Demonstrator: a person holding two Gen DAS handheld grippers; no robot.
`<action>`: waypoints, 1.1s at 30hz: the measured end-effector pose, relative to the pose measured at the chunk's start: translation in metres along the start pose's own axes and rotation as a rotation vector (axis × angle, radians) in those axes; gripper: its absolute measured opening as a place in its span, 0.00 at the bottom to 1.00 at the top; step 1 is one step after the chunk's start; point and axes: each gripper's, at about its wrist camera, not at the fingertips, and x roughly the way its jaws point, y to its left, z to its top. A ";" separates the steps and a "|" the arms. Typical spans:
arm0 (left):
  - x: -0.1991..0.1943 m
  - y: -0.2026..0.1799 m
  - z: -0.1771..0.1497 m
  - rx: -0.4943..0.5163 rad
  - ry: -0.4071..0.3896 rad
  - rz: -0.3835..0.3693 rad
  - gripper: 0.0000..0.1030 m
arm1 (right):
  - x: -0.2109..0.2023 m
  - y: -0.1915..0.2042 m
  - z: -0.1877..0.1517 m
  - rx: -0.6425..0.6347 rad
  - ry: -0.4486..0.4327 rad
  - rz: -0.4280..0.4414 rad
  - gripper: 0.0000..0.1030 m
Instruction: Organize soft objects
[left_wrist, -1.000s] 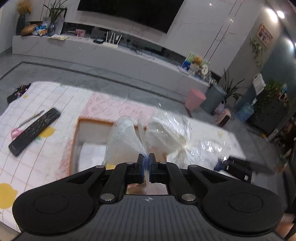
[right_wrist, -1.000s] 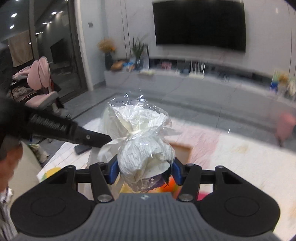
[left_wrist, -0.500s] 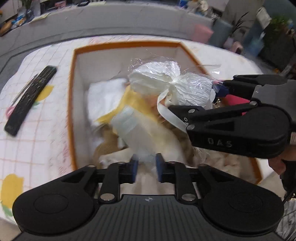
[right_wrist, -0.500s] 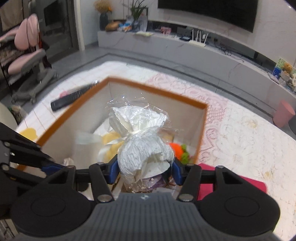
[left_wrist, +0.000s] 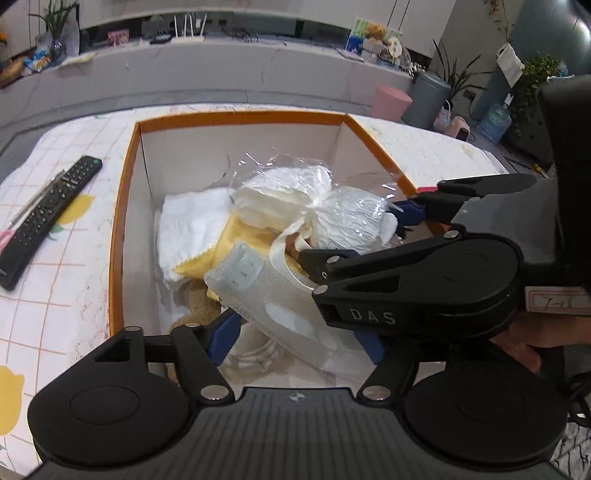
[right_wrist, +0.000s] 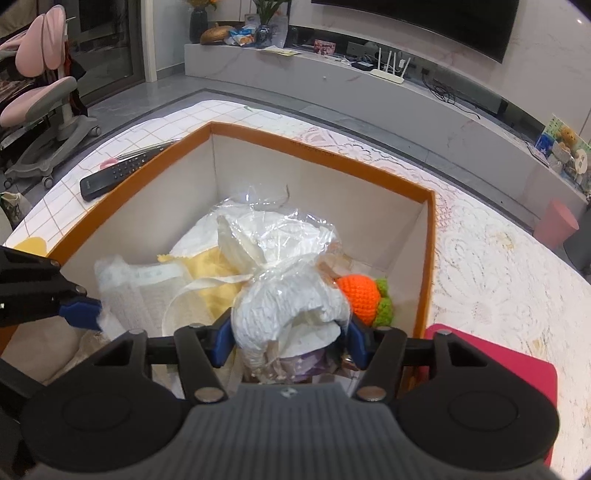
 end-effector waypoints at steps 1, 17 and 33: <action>-0.001 -0.002 0.000 0.006 -0.012 0.002 0.85 | -0.002 -0.001 0.000 0.003 -0.001 0.000 0.61; -0.022 0.017 0.006 -0.084 -0.137 0.220 0.81 | -0.037 -0.015 0.020 0.077 -0.069 0.020 0.86; -0.065 0.010 0.017 -0.178 -0.198 0.316 0.84 | -0.088 -0.009 0.026 0.126 -0.177 0.007 0.87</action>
